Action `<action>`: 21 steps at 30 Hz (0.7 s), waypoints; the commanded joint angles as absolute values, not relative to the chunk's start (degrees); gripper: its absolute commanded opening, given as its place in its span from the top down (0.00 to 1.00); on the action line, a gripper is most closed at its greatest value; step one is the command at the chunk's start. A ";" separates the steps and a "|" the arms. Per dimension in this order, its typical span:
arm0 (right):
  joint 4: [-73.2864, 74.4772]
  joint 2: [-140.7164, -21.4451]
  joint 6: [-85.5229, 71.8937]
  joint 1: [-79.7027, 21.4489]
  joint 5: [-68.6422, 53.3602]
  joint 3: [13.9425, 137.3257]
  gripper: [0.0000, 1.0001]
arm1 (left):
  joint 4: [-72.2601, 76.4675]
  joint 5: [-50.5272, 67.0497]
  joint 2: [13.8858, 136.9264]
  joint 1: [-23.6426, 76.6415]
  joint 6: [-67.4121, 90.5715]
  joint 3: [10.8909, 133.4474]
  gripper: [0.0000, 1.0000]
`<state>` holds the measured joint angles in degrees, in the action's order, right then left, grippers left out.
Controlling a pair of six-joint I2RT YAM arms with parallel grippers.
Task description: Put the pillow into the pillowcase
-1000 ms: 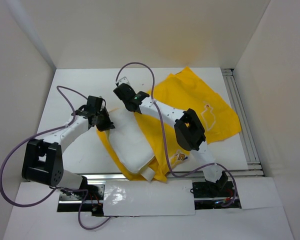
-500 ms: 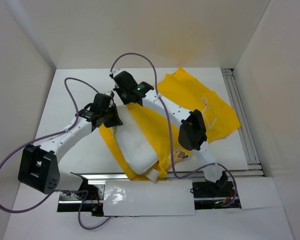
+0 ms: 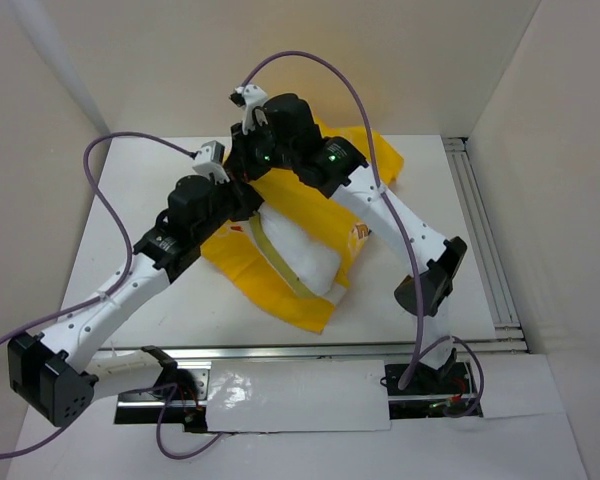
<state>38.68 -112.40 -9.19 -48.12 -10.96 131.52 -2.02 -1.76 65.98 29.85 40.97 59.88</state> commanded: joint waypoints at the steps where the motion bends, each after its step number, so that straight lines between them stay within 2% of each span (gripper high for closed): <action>1: 34.01 -110.65 -17.22 -50.80 -24.43 134.56 1.00 | 13.45 -10.70 67.32 30.50 44.29 59.06 1.00; 6: 31.12 -108.64 -20.56 -51.86 -21.88 131.15 1.00 | 9.32 -21.78 70.48 30.50 47.10 59.68 1.00; 15: 30.23 -110.03 -22.41 -52.91 -20.04 127.97 1.00 | 3.60 -24.44 70.06 29.44 53.96 52.40 1.00; 16: 29.63 -110.04 -22.93 -52.91 -19.43 126.66 1.00 | 1.52 -23.74 70.05 29.44 53.96 52.38 0.95; 18: 29.62 -112.48 -22.94 -52.91 -18.81 126.04 0.94 | -2.09 -23.73 68.30 29.44 53.96 51.16 0.81; 20: 29.62 -114.34 -22.94 -52.91 -18.29 126.04 0.86 | -6.13 -23.20 66.98 29.44 53.96 50.02 0.59; 21: 31.19 -116.52 -22.24 -52.39 -18.28 126.56 0.62 | -7.28 -23.20 65.23 29.44 53.96 48.53 0.50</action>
